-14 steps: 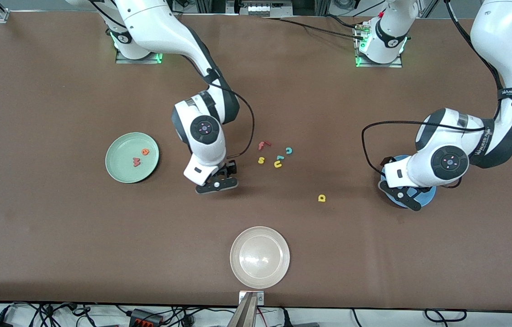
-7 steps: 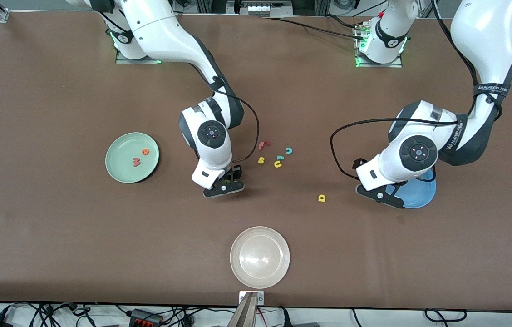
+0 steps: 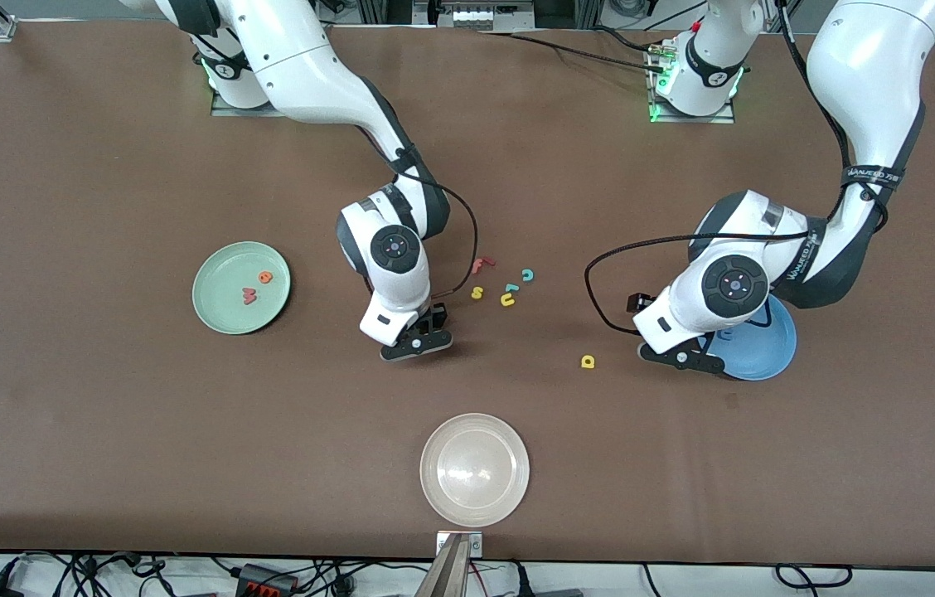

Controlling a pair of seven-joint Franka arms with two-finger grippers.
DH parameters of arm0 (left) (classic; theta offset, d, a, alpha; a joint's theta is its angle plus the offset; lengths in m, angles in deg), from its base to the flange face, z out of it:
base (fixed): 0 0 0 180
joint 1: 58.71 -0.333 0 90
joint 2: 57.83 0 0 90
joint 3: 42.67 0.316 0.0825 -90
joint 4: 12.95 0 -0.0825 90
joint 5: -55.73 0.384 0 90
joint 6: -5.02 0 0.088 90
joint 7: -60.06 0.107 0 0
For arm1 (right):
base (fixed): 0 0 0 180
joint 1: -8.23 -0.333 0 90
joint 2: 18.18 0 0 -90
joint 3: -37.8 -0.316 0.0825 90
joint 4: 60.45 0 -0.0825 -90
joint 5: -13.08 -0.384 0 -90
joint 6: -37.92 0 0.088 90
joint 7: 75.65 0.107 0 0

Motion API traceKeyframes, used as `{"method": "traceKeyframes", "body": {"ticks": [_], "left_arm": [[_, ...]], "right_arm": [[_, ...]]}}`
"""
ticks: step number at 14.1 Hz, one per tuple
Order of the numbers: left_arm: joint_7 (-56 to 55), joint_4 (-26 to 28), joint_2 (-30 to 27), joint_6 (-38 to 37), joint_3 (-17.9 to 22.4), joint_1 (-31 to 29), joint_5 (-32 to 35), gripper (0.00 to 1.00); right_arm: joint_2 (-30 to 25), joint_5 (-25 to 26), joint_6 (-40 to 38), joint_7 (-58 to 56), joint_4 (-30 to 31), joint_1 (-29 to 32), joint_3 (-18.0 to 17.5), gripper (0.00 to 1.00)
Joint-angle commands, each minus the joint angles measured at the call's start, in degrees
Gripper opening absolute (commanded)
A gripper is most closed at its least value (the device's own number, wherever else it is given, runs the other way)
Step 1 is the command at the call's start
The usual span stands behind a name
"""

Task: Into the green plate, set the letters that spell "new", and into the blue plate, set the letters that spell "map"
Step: 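Grasp the green u with the right gripper while the left gripper reaches yellow a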

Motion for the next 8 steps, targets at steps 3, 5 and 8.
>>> {"method": "traceKeyframes", "body": {"ticks": [3,5,8], "left_arm": [[-0.5,-1.5,0.8,-1.0,0.2,-0.4,-0.7,1.00],[-1.2,-1.6,2.2,-0.9,0.3,-0.4,-0.7,1.00],[-5.8,-4.3,4.2,-0.7,0.2,1.4,-1.8,1.00]], "right_arm": [[0.8,-2.1,0.1,-1.4,-1.4,1.1,-0.9,0.29],[0.9,-2.8,0.1,-2.0,-1.3,1.2,-0.9,0.26],[0.2,-3.1,-0.5,-3.5,-1.2,2.4,-0.9,0.21]]}}
